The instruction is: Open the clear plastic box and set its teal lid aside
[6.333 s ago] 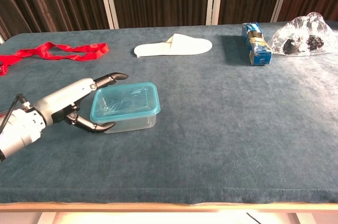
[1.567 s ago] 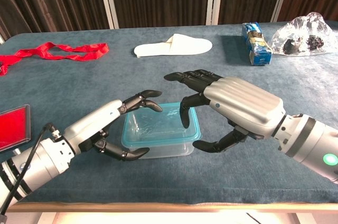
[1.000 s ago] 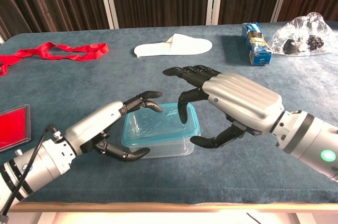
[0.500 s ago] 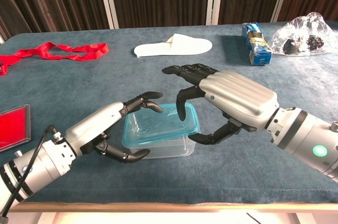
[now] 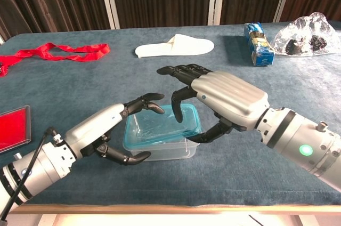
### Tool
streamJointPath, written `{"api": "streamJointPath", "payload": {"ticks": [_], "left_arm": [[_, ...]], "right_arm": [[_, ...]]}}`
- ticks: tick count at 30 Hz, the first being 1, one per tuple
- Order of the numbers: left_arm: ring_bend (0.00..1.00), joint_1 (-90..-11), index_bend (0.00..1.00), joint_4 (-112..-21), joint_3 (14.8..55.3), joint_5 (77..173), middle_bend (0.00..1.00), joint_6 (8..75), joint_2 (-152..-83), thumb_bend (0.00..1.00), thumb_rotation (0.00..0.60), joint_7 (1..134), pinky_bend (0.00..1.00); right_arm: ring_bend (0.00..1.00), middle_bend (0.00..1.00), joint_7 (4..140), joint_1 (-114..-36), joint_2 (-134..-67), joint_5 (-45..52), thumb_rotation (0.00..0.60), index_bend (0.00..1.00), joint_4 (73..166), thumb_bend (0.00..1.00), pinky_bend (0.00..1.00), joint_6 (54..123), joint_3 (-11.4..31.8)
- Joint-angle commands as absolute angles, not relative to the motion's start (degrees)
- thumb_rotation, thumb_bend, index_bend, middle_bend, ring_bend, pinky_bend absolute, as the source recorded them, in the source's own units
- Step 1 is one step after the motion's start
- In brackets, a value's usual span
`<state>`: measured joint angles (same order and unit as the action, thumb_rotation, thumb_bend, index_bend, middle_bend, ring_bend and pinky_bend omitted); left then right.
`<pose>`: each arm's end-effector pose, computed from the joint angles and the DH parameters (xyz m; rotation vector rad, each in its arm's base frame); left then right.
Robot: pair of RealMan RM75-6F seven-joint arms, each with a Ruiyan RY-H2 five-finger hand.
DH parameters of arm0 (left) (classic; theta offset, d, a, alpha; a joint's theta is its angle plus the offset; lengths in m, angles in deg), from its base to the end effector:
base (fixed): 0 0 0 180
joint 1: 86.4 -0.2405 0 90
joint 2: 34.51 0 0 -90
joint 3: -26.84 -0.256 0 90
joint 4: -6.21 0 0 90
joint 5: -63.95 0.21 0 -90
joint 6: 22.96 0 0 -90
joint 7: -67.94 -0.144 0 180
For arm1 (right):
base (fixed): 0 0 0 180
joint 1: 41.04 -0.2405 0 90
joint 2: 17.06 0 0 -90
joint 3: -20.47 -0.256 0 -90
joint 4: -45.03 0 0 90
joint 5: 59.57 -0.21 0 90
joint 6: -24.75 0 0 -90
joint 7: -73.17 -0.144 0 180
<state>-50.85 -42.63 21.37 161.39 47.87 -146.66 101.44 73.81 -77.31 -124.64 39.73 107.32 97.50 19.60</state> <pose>-0.1772 0.2676 -0.1161 -2.0188 -1.2930 -1.4269 -0.1331 -0.2704 -0.0875 2.0443 -0.6780 1.3657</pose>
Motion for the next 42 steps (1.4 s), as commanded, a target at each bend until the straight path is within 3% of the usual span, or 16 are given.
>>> {"api": "streamJointPath", "payload": {"ticks": [1,8,17,25,28,31,34,42], "left_arm": [[0.35,-50.85,0.00,-42.66,21.41,161.37,0.38,47.94,-146.62,0.31,0.600,101.46,0.54],[0.35,-50.86,0.00,-42.91,21.44,161.47,0.38,48.32,-146.48,0.31,0.600,101.51,0.54],[0.35,-50.96,0.00,-43.06,21.27,161.53,0.38,48.35,-146.39,0.30,0.600,101.38,0.51],[0.18,-50.85,0.00,-41.19,21.03,162.72,0.32,50.07,-147.08,0.31,0.600,100.65,0.25],[0.04,-50.89,0.00,-40.45,21.41,162.92,0.21,51.34,-147.37,0.31,0.600,100.66,0.14],[0.00,-50.92,0.00,-40.40,21.81,162.88,0.09,52.25,-147.38,0.31,0.600,100.99,0.06],[0.00,-50.82,0.00,-40.46,22.21,162.87,0.01,52.99,-147.25,0.31,0.600,101.15,0.01],[0.00,-50.82,0.00,-41.41,23.98,162.04,0.00,54.89,-146.57,0.31,0.600,100.24,0.00]], "right_arm": [[0.00,0.17,73.75,-77.34,-125.17,39.96,0.600,0.70,106.80,0.46,0.00,98.00,19.70],[0.00,0.19,73.77,-77.30,-125.53,40.35,0.600,0.74,105.78,0.60,0.00,98.72,20.08],[0.01,0.22,73.76,-77.31,-125.31,40.41,0.600,0.78,106.15,0.66,0.00,99.67,19.86],[0.01,0.23,74.26,-77.23,-124.30,40.70,0.600,0.80,107.72,0.69,0.00,100.93,19.54],[0.02,0.23,74.44,-77.22,-123.93,40.72,0.600,0.80,108.22,0.69,0.00,101.30,19.34],[0.02,0.23,74.40,-77.21,-123.61,40.58,0.600,0.80,108.58,0.69,0.00,101.43,19.15],[0.02,0.23,74.56,-77.27,-123.45,40.49,0.600,0.80,108.78,0.69,0.00,101.52,18.94],[0.02,0.23,75.16,-77.40,-122.80,40.65,0.600,0.80,109.96,0.69,0.00,102.23,18.44]]}}
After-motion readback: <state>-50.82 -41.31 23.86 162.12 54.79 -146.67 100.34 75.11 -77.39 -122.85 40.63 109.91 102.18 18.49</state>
